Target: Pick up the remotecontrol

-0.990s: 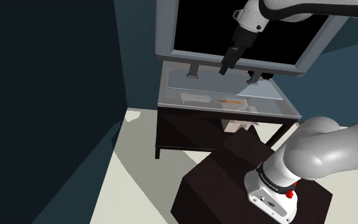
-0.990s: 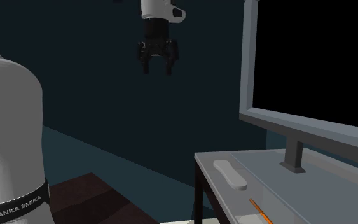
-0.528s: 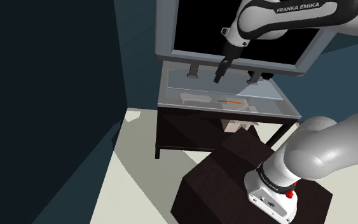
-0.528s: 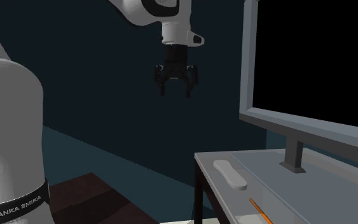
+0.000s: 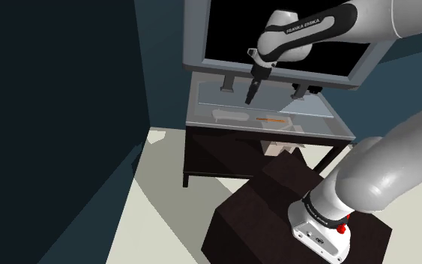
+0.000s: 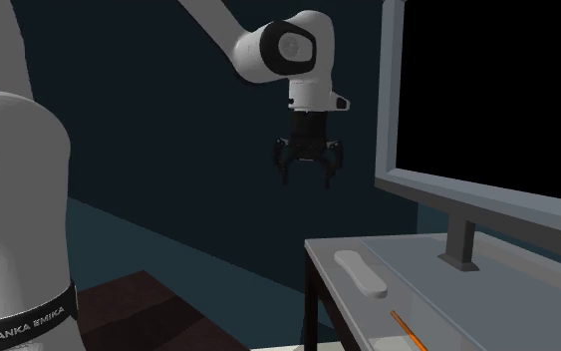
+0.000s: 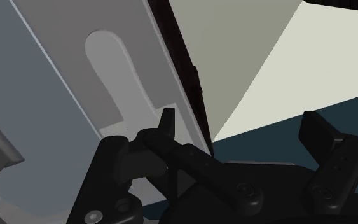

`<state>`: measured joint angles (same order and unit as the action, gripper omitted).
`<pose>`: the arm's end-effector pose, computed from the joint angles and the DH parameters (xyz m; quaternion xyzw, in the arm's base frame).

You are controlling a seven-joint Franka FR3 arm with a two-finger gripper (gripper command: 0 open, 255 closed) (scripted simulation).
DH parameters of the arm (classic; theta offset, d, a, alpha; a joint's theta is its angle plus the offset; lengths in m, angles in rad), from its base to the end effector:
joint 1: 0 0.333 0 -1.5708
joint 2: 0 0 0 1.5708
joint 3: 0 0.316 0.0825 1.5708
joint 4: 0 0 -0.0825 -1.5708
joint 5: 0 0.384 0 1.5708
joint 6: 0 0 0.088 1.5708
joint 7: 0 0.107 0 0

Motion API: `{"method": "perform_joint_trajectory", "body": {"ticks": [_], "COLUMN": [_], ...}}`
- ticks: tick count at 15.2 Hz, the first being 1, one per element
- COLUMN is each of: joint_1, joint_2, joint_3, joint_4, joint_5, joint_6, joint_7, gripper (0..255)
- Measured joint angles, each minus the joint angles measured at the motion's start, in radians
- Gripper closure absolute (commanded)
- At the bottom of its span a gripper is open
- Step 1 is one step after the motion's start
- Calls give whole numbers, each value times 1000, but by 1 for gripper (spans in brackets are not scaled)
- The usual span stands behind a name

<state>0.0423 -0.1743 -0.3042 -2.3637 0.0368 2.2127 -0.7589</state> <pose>0.4618 -0.1237 0.3944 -0.9706 -0.2371 -0.0263 0.0320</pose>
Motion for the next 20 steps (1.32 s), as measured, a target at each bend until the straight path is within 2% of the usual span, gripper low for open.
{"method": "perform_joint_trajectory", "body": {"ticks": [8, 11, 17, 20], "joint_1": [-11, -34, -92, -103], "joint_2": [324, 453, 681, 732], "joint_3": [-26, -10, 34, 47], "joint_4": [145, 233, 419, 444], "joint_5": [107, 150, 190, 201], "joint_6": [141, 170, 198, 222], "joint_7": [-271, -362, -500, -520], "gripper": [0, 0, 0, 0]}}
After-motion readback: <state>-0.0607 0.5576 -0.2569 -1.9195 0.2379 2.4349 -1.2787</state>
